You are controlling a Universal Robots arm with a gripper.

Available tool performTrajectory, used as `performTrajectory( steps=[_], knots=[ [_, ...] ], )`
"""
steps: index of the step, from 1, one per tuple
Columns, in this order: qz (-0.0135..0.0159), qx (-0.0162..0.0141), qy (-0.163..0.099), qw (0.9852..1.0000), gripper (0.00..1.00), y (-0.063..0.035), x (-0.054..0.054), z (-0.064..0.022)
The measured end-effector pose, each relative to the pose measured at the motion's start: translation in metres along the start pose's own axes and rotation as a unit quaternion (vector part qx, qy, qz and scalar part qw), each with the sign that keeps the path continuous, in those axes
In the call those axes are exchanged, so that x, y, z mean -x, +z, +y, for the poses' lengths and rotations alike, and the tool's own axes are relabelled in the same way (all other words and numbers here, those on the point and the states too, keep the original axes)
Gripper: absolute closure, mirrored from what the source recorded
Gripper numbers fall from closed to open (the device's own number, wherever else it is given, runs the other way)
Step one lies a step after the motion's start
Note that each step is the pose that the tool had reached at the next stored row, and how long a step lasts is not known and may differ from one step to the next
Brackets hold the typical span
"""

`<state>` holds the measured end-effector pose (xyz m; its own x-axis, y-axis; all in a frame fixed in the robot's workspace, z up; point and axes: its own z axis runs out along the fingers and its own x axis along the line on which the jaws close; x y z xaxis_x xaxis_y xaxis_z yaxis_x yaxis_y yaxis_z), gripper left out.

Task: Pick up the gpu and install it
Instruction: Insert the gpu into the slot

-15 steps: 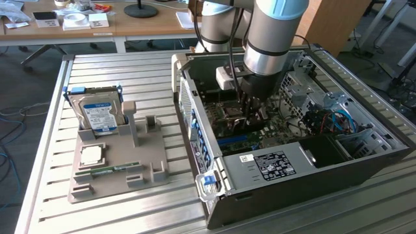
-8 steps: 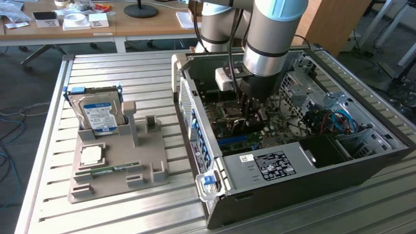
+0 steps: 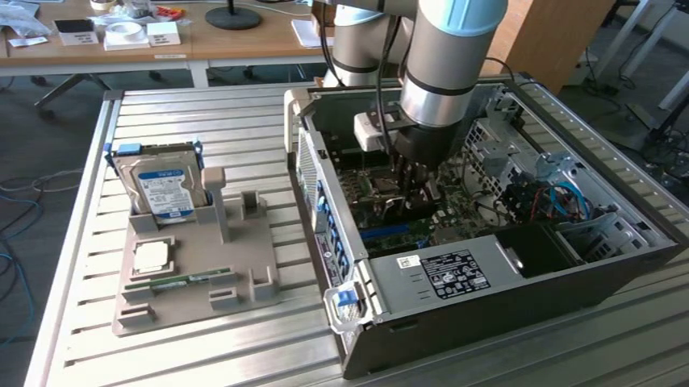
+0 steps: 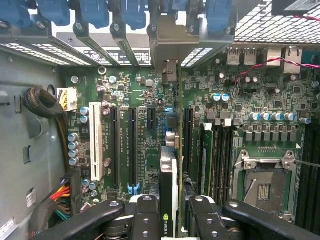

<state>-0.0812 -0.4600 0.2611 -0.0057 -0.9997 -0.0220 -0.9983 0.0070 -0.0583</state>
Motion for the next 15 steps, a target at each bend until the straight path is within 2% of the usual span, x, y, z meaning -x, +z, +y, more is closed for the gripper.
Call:
performTrajectory(
  steps=[15],
  knots=[
    [0.0003,-0.0001,0.005,1.0,0.73,0.0009,0.0,0.0045]
  ],
)
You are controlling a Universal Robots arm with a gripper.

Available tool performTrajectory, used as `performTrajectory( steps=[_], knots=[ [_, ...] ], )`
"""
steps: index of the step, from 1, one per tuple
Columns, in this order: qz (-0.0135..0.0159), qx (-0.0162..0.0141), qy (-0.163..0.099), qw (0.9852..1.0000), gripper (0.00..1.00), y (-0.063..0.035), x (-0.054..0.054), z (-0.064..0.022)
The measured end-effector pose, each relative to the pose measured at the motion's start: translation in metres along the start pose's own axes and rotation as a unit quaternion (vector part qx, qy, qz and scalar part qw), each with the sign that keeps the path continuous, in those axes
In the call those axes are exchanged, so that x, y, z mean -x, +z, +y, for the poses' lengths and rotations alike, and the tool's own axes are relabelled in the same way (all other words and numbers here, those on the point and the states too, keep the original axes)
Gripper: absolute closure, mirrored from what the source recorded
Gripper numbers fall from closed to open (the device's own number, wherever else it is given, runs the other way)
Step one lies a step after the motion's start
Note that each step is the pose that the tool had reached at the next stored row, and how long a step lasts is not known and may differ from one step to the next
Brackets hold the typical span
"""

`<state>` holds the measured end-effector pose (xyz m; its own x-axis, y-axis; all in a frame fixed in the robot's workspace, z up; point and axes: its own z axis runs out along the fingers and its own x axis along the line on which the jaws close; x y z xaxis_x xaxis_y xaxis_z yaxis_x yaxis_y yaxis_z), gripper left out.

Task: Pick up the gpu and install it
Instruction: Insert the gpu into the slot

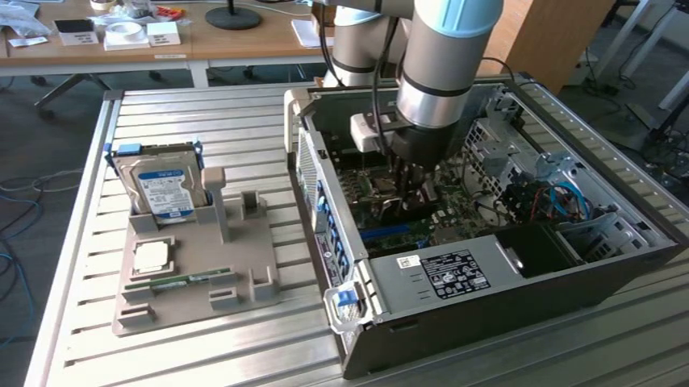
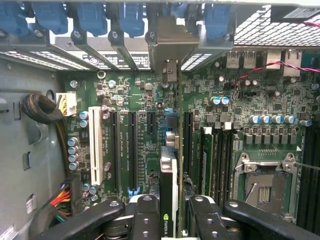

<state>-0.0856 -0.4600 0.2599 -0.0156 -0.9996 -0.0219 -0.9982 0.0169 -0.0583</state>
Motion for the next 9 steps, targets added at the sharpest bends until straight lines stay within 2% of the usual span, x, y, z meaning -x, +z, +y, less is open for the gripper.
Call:
performTrajectory(
  steps=[9],
  knots=[
    [0.0002,0.0,0.002,1.0,0.73,0.0004,-0.0001,0.0015]
  ],
)
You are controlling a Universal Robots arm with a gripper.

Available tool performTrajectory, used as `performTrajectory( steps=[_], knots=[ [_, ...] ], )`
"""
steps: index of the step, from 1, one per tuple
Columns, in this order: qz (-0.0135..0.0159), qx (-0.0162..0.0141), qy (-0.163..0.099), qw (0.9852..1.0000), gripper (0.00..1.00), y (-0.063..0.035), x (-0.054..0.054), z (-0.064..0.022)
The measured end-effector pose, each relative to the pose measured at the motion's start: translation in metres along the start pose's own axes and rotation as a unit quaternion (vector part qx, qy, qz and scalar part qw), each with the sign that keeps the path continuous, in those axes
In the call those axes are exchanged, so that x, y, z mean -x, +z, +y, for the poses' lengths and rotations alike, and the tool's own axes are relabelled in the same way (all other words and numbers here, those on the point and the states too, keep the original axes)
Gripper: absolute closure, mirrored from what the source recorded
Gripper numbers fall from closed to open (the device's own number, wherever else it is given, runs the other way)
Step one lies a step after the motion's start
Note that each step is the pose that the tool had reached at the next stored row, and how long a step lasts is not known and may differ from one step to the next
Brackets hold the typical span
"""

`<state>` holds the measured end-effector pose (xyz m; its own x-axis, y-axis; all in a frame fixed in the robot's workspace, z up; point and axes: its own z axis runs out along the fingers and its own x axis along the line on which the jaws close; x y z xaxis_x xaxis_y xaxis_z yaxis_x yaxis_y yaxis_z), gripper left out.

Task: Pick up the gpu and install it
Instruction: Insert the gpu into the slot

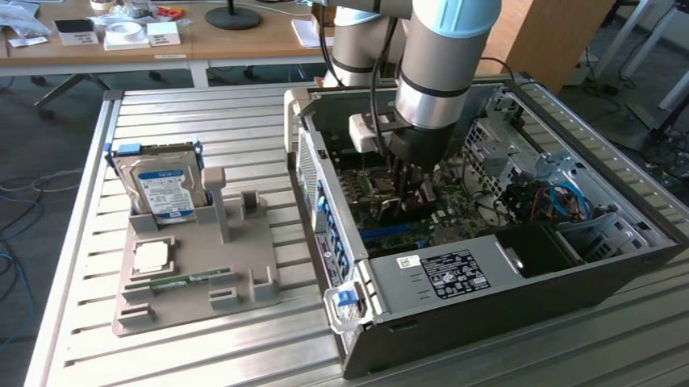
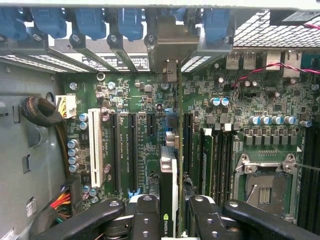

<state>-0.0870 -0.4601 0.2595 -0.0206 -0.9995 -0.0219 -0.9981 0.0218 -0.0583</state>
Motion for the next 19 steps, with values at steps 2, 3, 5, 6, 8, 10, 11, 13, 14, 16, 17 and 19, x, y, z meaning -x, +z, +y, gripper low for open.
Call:
performTrajectory(
  steps=[2,3,5,6,8,10,11,13,14,16,17,19],
  knots=[
    [0.0,0.0,0.0,1.0,0.73,0.0003,0.0,0.0001],
    [-0.0002,-0.0001,0.0,1.0,0.73,0.0009,0.0,0.0001],
    [0.0,0.0,0.0,1.0,0.73,0.0016,0.0,0.0002],
    [0.0001,0.0,0.0,1.0,0.73,0.0017,-0.0001,0.0003],
    [0.0001,0.0001,0.0,1.0,0.73,0.0017,-0.0001,0.0003],
    [-0.0001,0.0,0.0,1.0,0.73,0.0024,0.0,0.0003],
    [-0.0001,0.0,0.001,1.0,0.73,0.003,0.0,0.0004],
    [0.0001,0.0001,0.001,1.0,0.73,0.003,-0.0001,0.0006],
    [0.0002,0.0002,0.001,1.0,0.73,0.0031,-0.0001,0.0006],
    [0.0002,0.0001,0.001,1.0,0.73,0.0034,-0.0001,0.0006],
    [0.0002,0.0001,0.001,1.0,0.73,0.0036,-0.0001,0.0006],
    [0.0,0.0001,0.001,1.0,0.73,0.0051,-0.0001,0.0007]
  ],
)
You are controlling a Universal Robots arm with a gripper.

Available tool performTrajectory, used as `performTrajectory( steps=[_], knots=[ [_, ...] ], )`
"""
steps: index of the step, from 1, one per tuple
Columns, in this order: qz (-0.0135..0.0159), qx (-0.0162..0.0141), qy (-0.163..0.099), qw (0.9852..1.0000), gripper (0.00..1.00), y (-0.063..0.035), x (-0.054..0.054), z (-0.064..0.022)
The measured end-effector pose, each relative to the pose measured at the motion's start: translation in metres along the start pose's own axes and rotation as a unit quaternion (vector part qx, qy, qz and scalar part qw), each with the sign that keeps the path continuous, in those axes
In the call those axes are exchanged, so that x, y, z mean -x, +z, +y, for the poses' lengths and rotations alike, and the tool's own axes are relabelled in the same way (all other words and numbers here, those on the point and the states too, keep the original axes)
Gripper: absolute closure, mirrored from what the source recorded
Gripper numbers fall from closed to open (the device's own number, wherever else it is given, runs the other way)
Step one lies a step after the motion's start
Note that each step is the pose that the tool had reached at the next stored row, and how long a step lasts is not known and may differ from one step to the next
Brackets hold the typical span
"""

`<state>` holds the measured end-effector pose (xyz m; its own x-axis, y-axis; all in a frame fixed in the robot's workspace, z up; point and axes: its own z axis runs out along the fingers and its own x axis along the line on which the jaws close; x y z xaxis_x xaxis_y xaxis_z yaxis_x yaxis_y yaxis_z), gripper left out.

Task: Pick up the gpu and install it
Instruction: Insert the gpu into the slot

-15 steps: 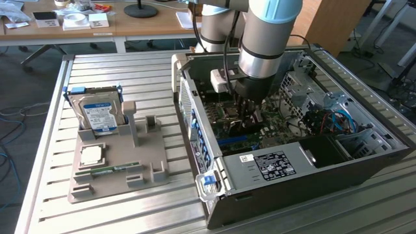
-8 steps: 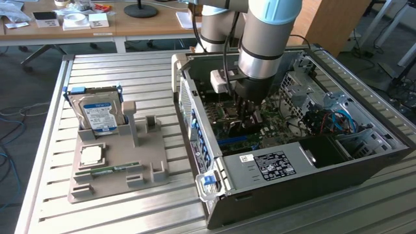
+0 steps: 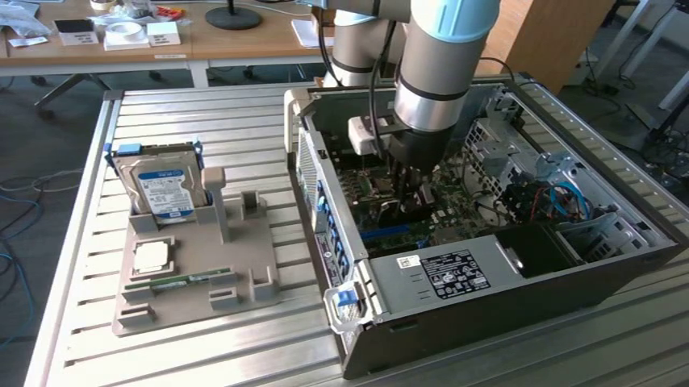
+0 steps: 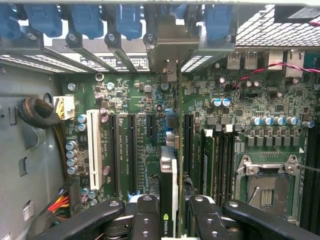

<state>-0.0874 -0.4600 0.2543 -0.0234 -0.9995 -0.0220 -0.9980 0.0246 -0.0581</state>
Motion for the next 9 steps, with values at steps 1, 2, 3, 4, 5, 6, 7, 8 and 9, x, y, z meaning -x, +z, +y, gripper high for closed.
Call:
performTrajectory(
  steps=[1,2,3,4,5,6,7,8,9],
  knots=[
    [0.0001,0.0,0.0,1.0,0.73,0.0008,0.0,0.0001],
    [0.0001,0.0,0.0,1.0,0.73,0.0015,-0.0001,0.0001],
    [0.0001,0.0,0.0,1.0,0.73,0.0022,-0.0001,0.0001],
    [0.0001,0.0,0.0,1.0,0.73,0.0031,-0.0001,0.0002],
    [0.0001,0.0,0.0,1.0,0.73,0.0038,-0.0001,0.0002],
    [0.0001,0.0001,0.0,1.0,0.73,0.0043,-0.0001,0.0003],
    [0.0001,0.0001,0.0,1.0,0.73,0.005,-0.0001,0.0003],
    [0.0001,0.0,0.0,1.0,0.73,0.0056,-0.0002,0.0004],
    [0.0002,0.0001,0.0,1.0,0.73,0.0059,-0.0002,0.0004]
  ],
)
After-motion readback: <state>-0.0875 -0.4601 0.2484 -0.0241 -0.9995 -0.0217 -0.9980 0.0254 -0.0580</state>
